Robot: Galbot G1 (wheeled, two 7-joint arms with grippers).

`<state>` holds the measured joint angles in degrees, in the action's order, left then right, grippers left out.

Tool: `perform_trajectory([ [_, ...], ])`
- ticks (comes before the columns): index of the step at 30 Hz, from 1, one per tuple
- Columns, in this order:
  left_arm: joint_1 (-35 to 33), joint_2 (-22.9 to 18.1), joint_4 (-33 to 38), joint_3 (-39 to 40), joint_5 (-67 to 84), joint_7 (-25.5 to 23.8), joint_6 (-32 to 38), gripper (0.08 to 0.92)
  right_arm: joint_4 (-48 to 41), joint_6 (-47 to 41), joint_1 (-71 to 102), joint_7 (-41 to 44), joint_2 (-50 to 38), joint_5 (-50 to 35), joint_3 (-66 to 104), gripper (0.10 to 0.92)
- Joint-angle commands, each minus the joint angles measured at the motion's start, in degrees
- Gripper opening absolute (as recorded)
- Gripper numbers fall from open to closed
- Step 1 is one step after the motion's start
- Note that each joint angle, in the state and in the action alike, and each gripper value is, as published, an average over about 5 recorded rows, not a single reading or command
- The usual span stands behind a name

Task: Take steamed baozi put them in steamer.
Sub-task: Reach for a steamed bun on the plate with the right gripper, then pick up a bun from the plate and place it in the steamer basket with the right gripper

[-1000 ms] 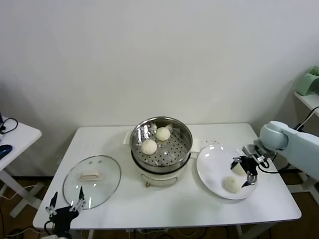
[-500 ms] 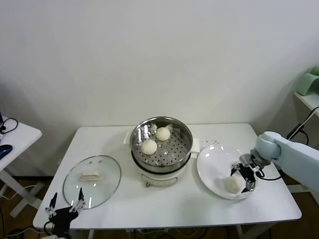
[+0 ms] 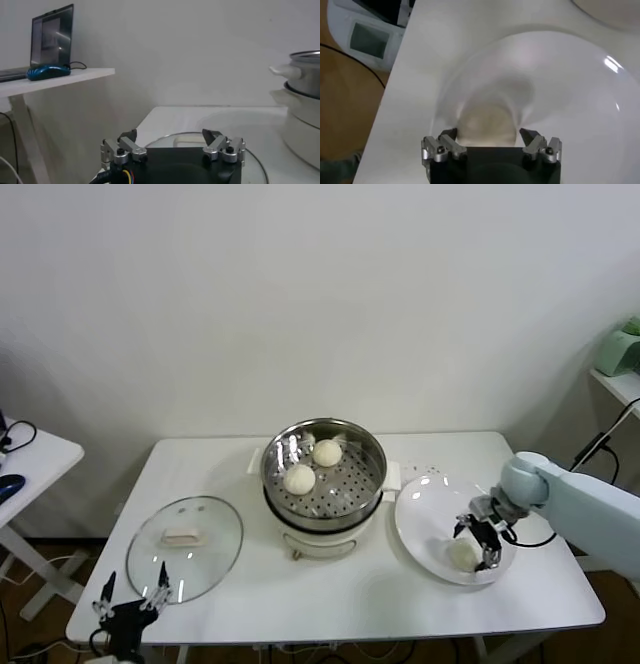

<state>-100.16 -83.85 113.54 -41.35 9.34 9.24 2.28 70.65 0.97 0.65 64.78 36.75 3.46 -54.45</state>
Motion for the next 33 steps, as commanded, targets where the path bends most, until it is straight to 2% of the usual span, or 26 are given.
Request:
perform_trajectory([
  [1,0.15,0.01,-0.13,0.0,0.04,0.01,-0.09,0.823,-0.49,0.07,0.46,0.21,0.76,0.4,0.35,0.812],
  [10,0.22,0.04,-0.14,0.02,0.06,0.03,-0.1,0.823,-0.07,0.07,0.05,0.31,0.27,-0.03,0.42,0.717],
  [17,0.26,0.06,-0.06,0.12,0.05,0.02,-0.18,0.823,1.73,0.13,-3.26,0.7,-0.59,-1.87,-0.4,0.696],
  [26,0.07,0.09,0.5,0.54,-0.84,-0.15,-0.48,0.823,9.83,7.24,-24.96,5.28,-1.15,-4.39,-9.2,0.696],
  [33,0.47,-0.27,0.8,1.05,-1.53,-0.12,-0.87,0.823,16.6,15.38,-38.55,6.75,2.41,2.22,-13.53,0.696],
])
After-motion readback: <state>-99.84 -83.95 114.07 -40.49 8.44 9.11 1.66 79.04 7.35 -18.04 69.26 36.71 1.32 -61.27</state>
